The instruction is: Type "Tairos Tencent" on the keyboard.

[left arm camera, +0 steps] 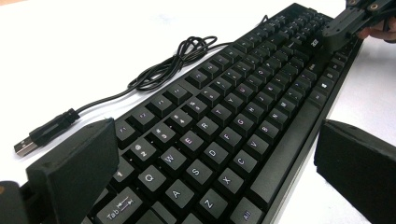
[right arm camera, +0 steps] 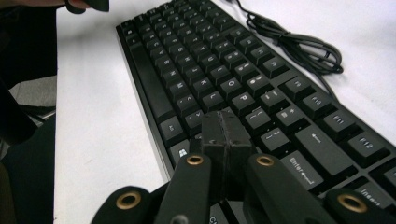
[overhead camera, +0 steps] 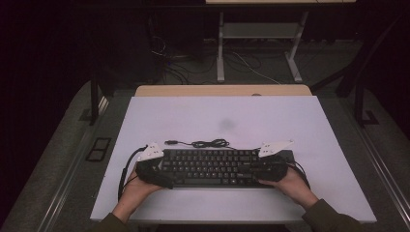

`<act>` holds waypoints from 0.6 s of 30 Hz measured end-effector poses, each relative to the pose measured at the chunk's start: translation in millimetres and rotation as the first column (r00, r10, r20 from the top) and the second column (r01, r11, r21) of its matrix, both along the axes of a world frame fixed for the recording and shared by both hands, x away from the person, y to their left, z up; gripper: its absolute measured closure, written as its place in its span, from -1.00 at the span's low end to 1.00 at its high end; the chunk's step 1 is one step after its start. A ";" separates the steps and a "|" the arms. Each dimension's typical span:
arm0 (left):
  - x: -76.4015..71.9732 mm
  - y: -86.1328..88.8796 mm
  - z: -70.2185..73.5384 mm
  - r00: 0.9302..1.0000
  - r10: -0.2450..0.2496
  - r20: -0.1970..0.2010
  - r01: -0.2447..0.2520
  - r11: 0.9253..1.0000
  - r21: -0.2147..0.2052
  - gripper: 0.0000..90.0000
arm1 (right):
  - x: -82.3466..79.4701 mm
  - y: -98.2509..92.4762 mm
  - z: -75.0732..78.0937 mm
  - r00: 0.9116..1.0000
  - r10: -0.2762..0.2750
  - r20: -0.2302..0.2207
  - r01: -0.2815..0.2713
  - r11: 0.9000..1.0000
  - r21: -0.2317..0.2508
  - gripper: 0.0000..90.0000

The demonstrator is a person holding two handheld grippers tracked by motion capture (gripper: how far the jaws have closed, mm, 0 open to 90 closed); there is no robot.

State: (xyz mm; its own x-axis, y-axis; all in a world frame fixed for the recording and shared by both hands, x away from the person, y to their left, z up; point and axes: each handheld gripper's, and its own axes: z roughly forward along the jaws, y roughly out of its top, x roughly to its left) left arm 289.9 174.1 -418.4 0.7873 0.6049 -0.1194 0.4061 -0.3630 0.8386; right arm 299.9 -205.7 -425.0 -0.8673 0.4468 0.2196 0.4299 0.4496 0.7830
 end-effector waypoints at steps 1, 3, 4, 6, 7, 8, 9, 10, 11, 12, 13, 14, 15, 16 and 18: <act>0.0 0.0 0.0 1.000 0.000 0.000 0.000 1.000 0.000 -1.00 | 0.1 0.4 -0.7 1.000 0.003 0.002 -0.003 1.000 -0.002 0.98; -0.2 -0.1 0.0 1.000 -0.001 0.000 0.001 1.000 0.001 -1.00 | -0.5 1.6 -1.8 1.000 0.005 -0.002 -0.005 1.000 -0.018 0.98; 0.0 -0.3 -0.3 1.000 -0.001 -0.001 0.001 1.000 0.001 -1.00 | -0.6 2.0 -2.6 1.000 0.009 -0.005 -0.009 1.000 -0.028 0.98; 0.3 -0.7 -0.8 1.000 0.000 0.000 0.000 1.000 -0.002 -1.00 | -0.7 2.4 -3.7 1.000 0.010 -0.006 -0.010 0.999 -0.036 0.98; 0.3 -0.8 -0.6 1.000 0.000 0.000 0.000 1.000 -0.002 -1.00 | 0.2 2.7 -5.8 1.000 0.011 -0.012 -0.012 0.998 -0.055 0.98; 0.4 -0.7 -0.4 1.000 -0.001 0.000 0.001 1.000 -0.003 -1.00 | 0.6 2.8 -6.4 1.000 0.011 -0.012 -0.012 0.998 -0.058 0.98; 0.3 -0.4 -0.2 1.000 -0.001 -0.001 0.001 1.000 -0.001 -1.00 | 0.6 2.8 -6.4 1.000 0.011 -0.012 -0.012 0.998 -0.058 0.98; 0.4 -0.4 -0.4 1.000 0.001 -0.001 -0.001 1.000 -0.004 -1.00 | 0.8 2.7 -7.0 1.000 0.009 -0.017 -0.011 0.998 -0.065 0.98; 0.6 -0.4 -0.8 1.000 0.000 0.000 0.000 1.000 0.000 -1.00 | 1.5 2.5 -8.4 1.000 0.010 -0.017 -0.012 0.997 -0.073 0.98; 0.6 -0.4 -0.8 1.000 0.000 0.000 0.000 1.000 0.000 -1.00 | 1.4 2.6 -8.7 1.000 0.011 -0.018 -0.012 0.997 -0.078 0.98; 0.6 -0.6 -0.8 1.000 0.000 0.001 0.000 1.000 -0.001 -1.00 | 1.5 2.6 -9.1 1.000 0.011 -0.018 -0.013 0.996 -0.084 0.98; 0.6 -0.7 -0.7 1.000 -0.001 0.001 0.001 1.000 0.000 -1.00 | 1.6 2.5 -9.5 1.000 0.010 -0.018 -0.011 0.996 -0.091 0.98; 0.6 -0.8 -0.6 1.000 0.000 0.002 0.000 1.000 0.000 -1.00 | 1.6 2.5 -9.5 1.000 0.010 -0.018 -0.011 0.996 -0.091 0.98; 0.6 -1.0 -0.5 1.000 -0.001 0.002 0.001 1.000 -0.001 -1.00 | 1.8 2.6 -10.6 1.000 0.009 -0.023 -0.011 0.995 -0.101 0.98; 0.7 -1.1 -0.7 1.000 0.000 0.002 0.000 1.000 -0.001 -1.00 | 2.2 2.6 -11.3 1.000 0.005 -0.023 -0.007 0.994 -0.108 0.98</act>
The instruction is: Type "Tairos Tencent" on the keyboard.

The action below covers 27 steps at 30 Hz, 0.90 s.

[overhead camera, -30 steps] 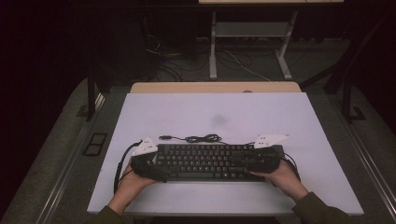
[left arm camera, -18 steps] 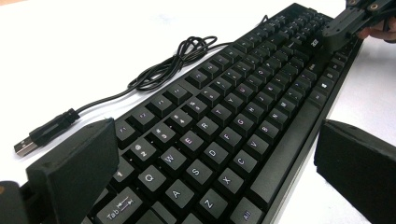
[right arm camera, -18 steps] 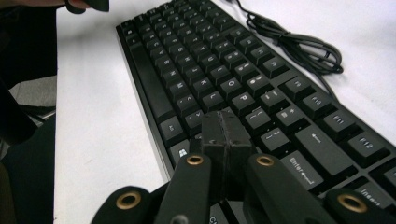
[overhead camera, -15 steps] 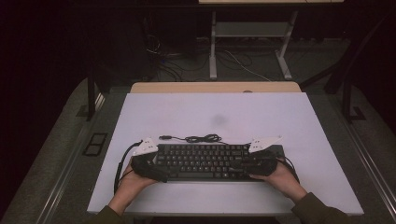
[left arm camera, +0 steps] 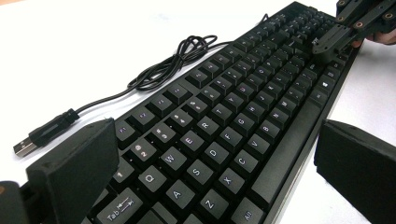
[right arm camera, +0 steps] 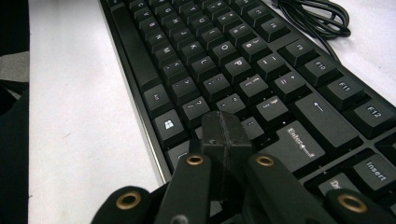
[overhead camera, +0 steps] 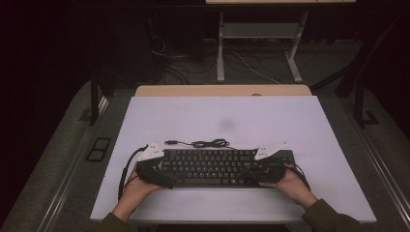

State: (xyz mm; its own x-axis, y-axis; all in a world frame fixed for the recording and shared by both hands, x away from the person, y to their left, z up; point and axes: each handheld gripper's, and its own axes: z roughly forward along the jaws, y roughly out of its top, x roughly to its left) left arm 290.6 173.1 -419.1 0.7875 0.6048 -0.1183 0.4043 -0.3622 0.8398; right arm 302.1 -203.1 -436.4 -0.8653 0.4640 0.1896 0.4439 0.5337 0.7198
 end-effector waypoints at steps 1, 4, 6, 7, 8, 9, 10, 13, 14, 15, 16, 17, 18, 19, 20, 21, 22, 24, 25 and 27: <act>0.1 0.0 -0.2 1.000 -0.001 0.000 0.001 1.000 0.001 -1.00 | 0.4 -0.2 -0.2 1.000 0.002 -0.002 -0.002 1.000 0.002 0.98; -0.1 0.0 -0.2 1.000 -0.001 0.001 0.001 1.000 0.001 -1.00 | 0.4 -0.3 -0.3 1.000 0.001 -0.001 -0.001 1.000 0.000 0.98; 0.0 0.0 -0.3 1.000 -0.001 0.001 0.001 1.000 0.002 -1.00 | 0.4 -0.3 -0.4 1.000 0.002 0.000 -0.002 1.000 -0.002 0.98; 0.1 0.0 -0.4 1.000 -0.002 0.000 0.002 1.000 0.004 -1.00 | 0.6 -0.4 -0.8 1.000 0.006 0.002 -0.006 1.000 -0.005 0.98; 0.1 -0.1 -0.5 1.000 -0.002 0.001 0.002 1.000 0.004 -1.00 | 0.5 -0.2 -1.4 1.000 0.005 -0.001 -0.005 1.000 -0.010 0.98; 0.2 -0.1 -0.5 1.000 -0.004 0.003 0.004 1.000 0.005 -1.00 | 0.6 -0.5 -2.1 1.000 0.008 -0.001 -0.008 1.000 -0.012 0.98; 0.2 -0.3 -0.5 1.000 -0.005 0.004 0.005 1.000 0.005 -1.00 | 0.6 -0.5 -2.1 1.000 0.008 -0.001 -0.008 1.000 -0.012 0.98; 0.5 -0.7 -0.3 1.000 -0.007 0.004 0.007 1.000 0.009 -1.00 | 0.6 -0.6 -2.0 1.000 0.010 0.001 -0.010 1.000 -0.014 0.98; 0.6 -0.9 -0.3 1.000 -0.008 0.004 0.008 1.000 0.009 -1.00 | 0.6 -0.6 -1.9 1.000 0.011 0.001 -0.011 1.000 -0.015 0.98; 0.7 -1.2 -0.3 1.000 -0.007 0.004 0.007 1.000 0.008 -1.00 | 0.6 -0.5 -1.9 1.000 0.012 0.002 -0.012 1.000 -0.016 0.98; 0.9 -1.4 -0.2 1.000 -0.008 0.004 0.008 1.000 0.008 -1.00 | 0.6 -0.5 -1.9 1.000 0.011 0.002 -0.011 1.000 -0.016 0.98; 0.9 -1.6 0.1 1.000 -0.008 0.004 0.008 1.000 0.008 -1.00 | 0.6 -0.4 -1.8 1.000 0.011 0.002 -0.011 1.000 -0.016 0.98; 1.1 -1.8 0.2 1.000 -0.008 0.006 0.008 1.000 0.008 -1.00 | 0.6 -0.4 -1.9 1.000 0.012 0.002 -0.011 1.000 -0.016 0.98; 1.2 -2.2 0.4 1.000 -0.006 0.006 0.006 1.000 0.003 -1.00 | 0.6 -0.4 -1.9 1.000 0.012 0.002 -0.011 1.000 -0.016 0.98; 1.6 -1.9 0.7 1.000 -0.009 0.007 0.009 1.000 0.007 -1.00 | 0.6 -0.3 -1.8 1.000 0.011 0.003 -0.011 1.000 -0.017 0.98; 1.8 -2.2 0.9 1.000 -0.007 0.008 0.007 1.000 0.005 -1.00 | 0.6 -0.3 -1.8 1.000 0.011 0.003 -0.011 1.000 -0.017 0.98; 2.2 -2.3 1.3 1.000 -0.008 0.008 0.008 1.000 0.007 -1.00 | 0.6 -0.3 -1.8 1.000 0.011 0.002 -0.011 1.000 -0.017 0.98; 2.6 -2.7 1.8 1.000 -0.011 0.011 0.011 1.000 0.007 -1.00 | 0.3 -0.3 -1.7 1.000 0.009 0.001 -0.009 1.000 -0.017 0.98; 2.6 -2.9 2.1 1.000 -0.012 0.010 0.011 1.000 0.007 -1.00 | 0.3 -0.3 -1.7 1.000 0.009 0.001 -0.009 1.000 -0.017 0.98; 3.1 -3.4 2.3 1.000 -0.012 0.010 0.012 1.000 0.003 -1.00 | 0.6 -0.3 -1.8 1.000 0.010 0.002 -0.010 1.000 -0.017 0.98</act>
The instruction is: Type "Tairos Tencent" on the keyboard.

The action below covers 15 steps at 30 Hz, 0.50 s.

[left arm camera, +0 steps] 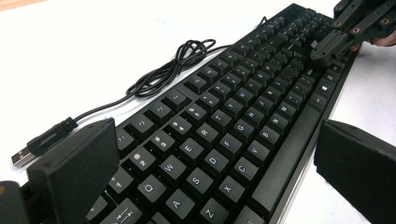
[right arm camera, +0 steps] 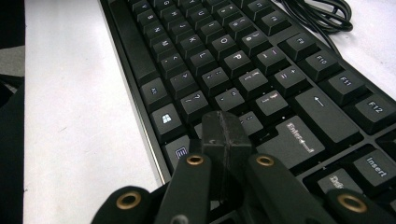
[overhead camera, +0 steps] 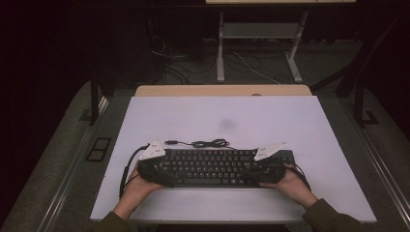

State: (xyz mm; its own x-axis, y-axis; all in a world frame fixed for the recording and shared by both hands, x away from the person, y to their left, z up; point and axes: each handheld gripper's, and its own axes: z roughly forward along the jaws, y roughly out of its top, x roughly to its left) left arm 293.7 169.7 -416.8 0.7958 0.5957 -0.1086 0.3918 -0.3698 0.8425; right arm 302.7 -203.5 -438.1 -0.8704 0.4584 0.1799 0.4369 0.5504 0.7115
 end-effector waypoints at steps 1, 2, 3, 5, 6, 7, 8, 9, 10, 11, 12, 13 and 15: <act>0.5 -0.2 0.1 1.000 -0.001 0.002 0.001 1.000 0.002 -1.00 | 0.1 0.0 -0.1 1.000 0.000 -0.002 0.000 1.000 0.001 0.98; 0.8 -0.3 0.3 1.000 -0.002 0.002 0.002 1.000 0.005 -1.00 | 0.1 0.0 0.0 1.000 0.000 -0.002 0.000 1.000 0.001 0.98; 1.1 -0.7 0.3 1.000 -0.002 0.001 0.002 1.000 0.002 -1.00 | 0.1 0.0 -0.1 1.000 0.000 -0.002 0.000 1.000 0.001 0.98; 2.3 -1.5 0.4 1.000 -0.002 0.001 0.002 1.000 -0.003 -1.00 | 0.2 -0.1 -0.1 1.000 0.000 -0.003 0.000 1.000 0.001 0.98; 2.7 -1.9 0.7 1.000 -0.002 -0.002 0.002 1.000 -0.005 -0.97 | 0.2 -0.3 -0.2 1.000 -0.001 -0.004 0.001 1.000 0.002 0.98; 3.4 -2.5 0.8 1.000 -0.003 -0.002 0.003 1.000 -0.011 -0.95 | 0.3 -0.3 -0.2 1.000 -0.001 -0.004 0.001 1.000 0.002 0.98; 4.1 -3.1 0.9 1.000 -0.004 -0.001 0.004 1.000 -0.014 -0.93 | 0.4 -0.4 -0.2 1.000 0.000 -0.005 0.001 1.000 0.003 0.98; 4.9 -3.3 1.3 1.000 -0.007 0.001 0.007 1.000 -0.012 -0.93 | 0.4 -0.4 -0.2 1.000 0.000 -0.005 0.001 1.000 0.003 0.98; 5.5 -3.7 1.5 1.000 -0.007 0.002 0.007 1.000 -0.012 -0.91 | 0.3 -0.4 -0.2 1.000 -0.001 -0.005 0.001 1.000 0.003 0.98; 6.2 -4.1 1.8 1.000 -0.009 0.004 0.009 1.000 -0.014 -0.90 | 0.2 -0.4 -0.2 1.000 -0.002 -0.006 0.002 1.000 0.002 0.98; 6.7 -4.4 2.3 1.000 -0.008 0.004 0.008 1.000 -0.017 -0.86 | 0.2 -0.3 -0.2 1.000 -0.002 -0.004 0.002 1.000 0.002 0.98; 7.1 -4.4 2.7 1.000 -0.009 0.005 0.009 1.000 -0.016 -0.84 | 0.2 -0.3 -0.2 1.000 -0.002 -0.005 0.002 1.000 0.002 0.98; 8.1 -4.9 3.2 1.000 -0.005 0.010 0.006 1.000 -0.022 -0.78 | 0.2 -0.2 -0.2 1.000 -0.002 -0.004 0.002 1.000 0.002 0.98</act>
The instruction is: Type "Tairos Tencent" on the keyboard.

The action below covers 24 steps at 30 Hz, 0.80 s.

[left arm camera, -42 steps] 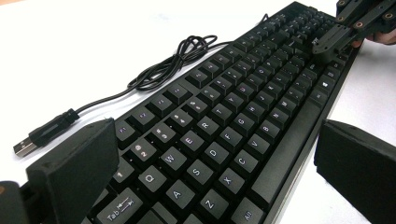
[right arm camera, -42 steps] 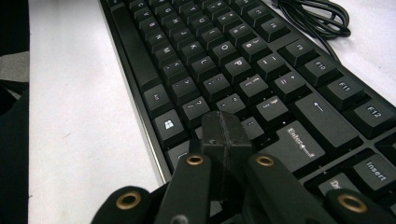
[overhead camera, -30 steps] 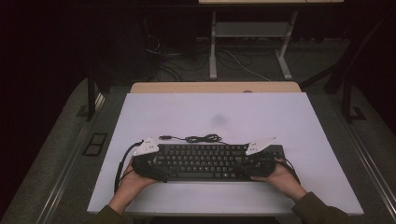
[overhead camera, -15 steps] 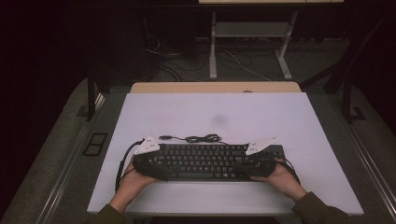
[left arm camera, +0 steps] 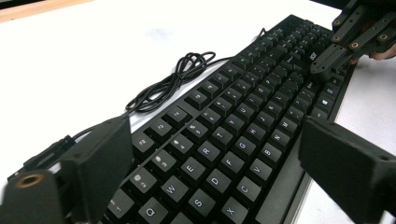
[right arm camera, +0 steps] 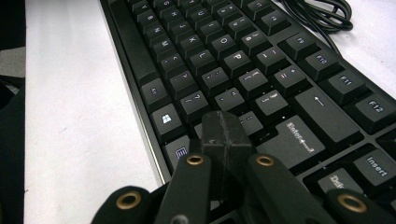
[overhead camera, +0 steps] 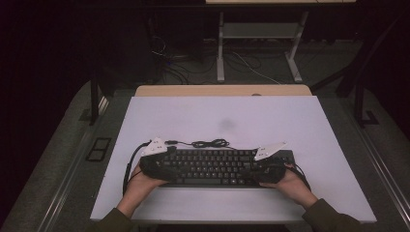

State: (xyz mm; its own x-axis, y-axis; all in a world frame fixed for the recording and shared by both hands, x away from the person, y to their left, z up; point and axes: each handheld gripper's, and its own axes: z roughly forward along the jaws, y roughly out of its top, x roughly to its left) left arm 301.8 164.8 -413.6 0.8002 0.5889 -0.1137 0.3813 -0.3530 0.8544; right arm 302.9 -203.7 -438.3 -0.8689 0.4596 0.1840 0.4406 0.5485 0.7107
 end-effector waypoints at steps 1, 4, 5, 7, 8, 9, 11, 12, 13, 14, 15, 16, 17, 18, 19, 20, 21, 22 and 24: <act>0.8 0.0 0.1 1.000 -0.001 -0.001 0.001 1.000 0.000 -0.75 | 0.0 0.1 0.0 1.000 0.001 0.000 -0.001 1.000 0.000 0.98; 2.6 -0.7 0.1 1.000 0.002 -0.001 -0.002 1.000 -0.003 -0.69 | 0.0 0.3 0.2 1.000 0.001 0.001 -0.001 1.000 -0.001 0.98; 3.3 -1.0 0.7 1.000 0.003 -0.003 -0.003 1.000 -0.002 -0.68 | 0.0 0.3 0.2 1.000 0.001 0.002 -0.001 1.000 -0.001 0.98; 4.2 -1.2 1.3 1.000 0.002 -0.002 -0.002 1.000 -0.009 -0.63 | 0.1 0.4 0.0 1.000 0.000 0.001 0.000 1.000 -0.002 0.98; 4.9 -1.1 2.1 1.000 0.000 -0.001 0.000 1.000 -0.009 -0.59 | 0.1 0.5 0.0 1.000 0.001 0.002 -0.001 1.000 -0.002 0.98; 6.0 -1.5 2.7 1.000 0.000 -0.003 0.000 1.000 -0.020 -0.55 | 0.0 0.5 0.0 1.000 0.001 0.002 -0.001 1.000 -0.002 0.98; 7.3 -2.3 3.4 1.000 -0.007 -0.003 0.007 1.000 -0.026 -0.48 | -0.2 0.8 0.0 1.000 -0.001 0.003 0.001 1.000 -0.002 0.98; 7.3 -2.3 3.4 1.000 -0.007 -0.003 0.007 1.000 -0.026 -0.46 | -0.3 0.9 0.1 1.000 0.000 0.004 0.000 1.000 -0.003 0.98; 8.2 -4.0 3.9 1.000 -0.014 -0.004 0.013 1.000 -0.027 -0.44 | -0.3 0.8 0.0 1.000 0.000 0.003 0.000 1.000 -0.003 0.98; 8.2 -4.0 3.9 1.000 -0.014 -0.004 0.013 1.000 -0.027 -0.41 | -0.1 0.7 0.0 1.000 0.001 0.002 -0.001 1.000 -0.003 0.98; 8.4 -4.6 4.4 1.000 -0.019 -0.004 0.019 1.000 -0.024 -0.37 | -0.2 0.9 0.1 1.000 0.001 0.003 -0.001 1.000 -0.003 0.98; 8.4 -5.3 4.7 1.000 -0.023 0.001 0.023 0.999 -0.027 -0.33 | -0.4 1.0 0.1 1.000 0.000 0.005 0.000 1.000 -0.005 0.98; 8.6 -5.8 5.3 1.000 -0.024 0.004 0.025 0.999 -0.029 -0.30 | -0.7 1.2 0.2 1.000 -0.002 0.004 0.002 1.000 -0.005 0.98; 9.1 -6.1 5.9 1.000 -0.027 0.002 0.027 0.999 -0.033 -0.27 | -0.6 1.1 0.2 1.000 -0.002 0.004 0.002 1.000 -0.005 0.98; 10.5 -7.1 7.0 0.999 -0.034 0.003 0.034 0.999 -0.030 -0.22 | -0.8 1.2 0.2 1.000 -0.003 0.004 0.003 1.000 -0.004 0.98; 10.5 -7.1 7.0 0.999 -0.034 0.003 0.034 0.999 -0.030 -0.16 | -0.9 1.3 0.4 1.000 -0.002 0.004 0.002 1.000 -0.007 0.98; 11.9 -9.1 7.3 0.999 -0.042 0.002 0.042 0.999 -0.034 -0.10 | -0.8 1.3 0.4 1.000 -0.002 0.004 0.002 1.000 -0.006 0.98; 12.9 -10.2 7.3 0.999 -0.048 0.000 0.048 0.998 -0.029 -0.04 | -0.5 1.1 0.1 1.000 -0.001 0.005 0.001 1.000 -0.005 0.98; 13.8 -11.8 7.1 0.999 -0.054 -0.005 0.054 0.998 -0.025 0.10 | -0.4 0.9 0.0 1.000 -0.001 0.003 0.001 1.000 -0.003 0.98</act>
State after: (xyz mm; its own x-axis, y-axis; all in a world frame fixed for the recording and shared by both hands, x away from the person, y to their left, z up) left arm 315.6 153.1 -406.6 0.8299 0.5420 -0.1324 0.3672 -0.3519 0.8610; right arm 302.5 -202.8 -438.3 -0.8690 0.4610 0.1797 0.4388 0.5501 0.7105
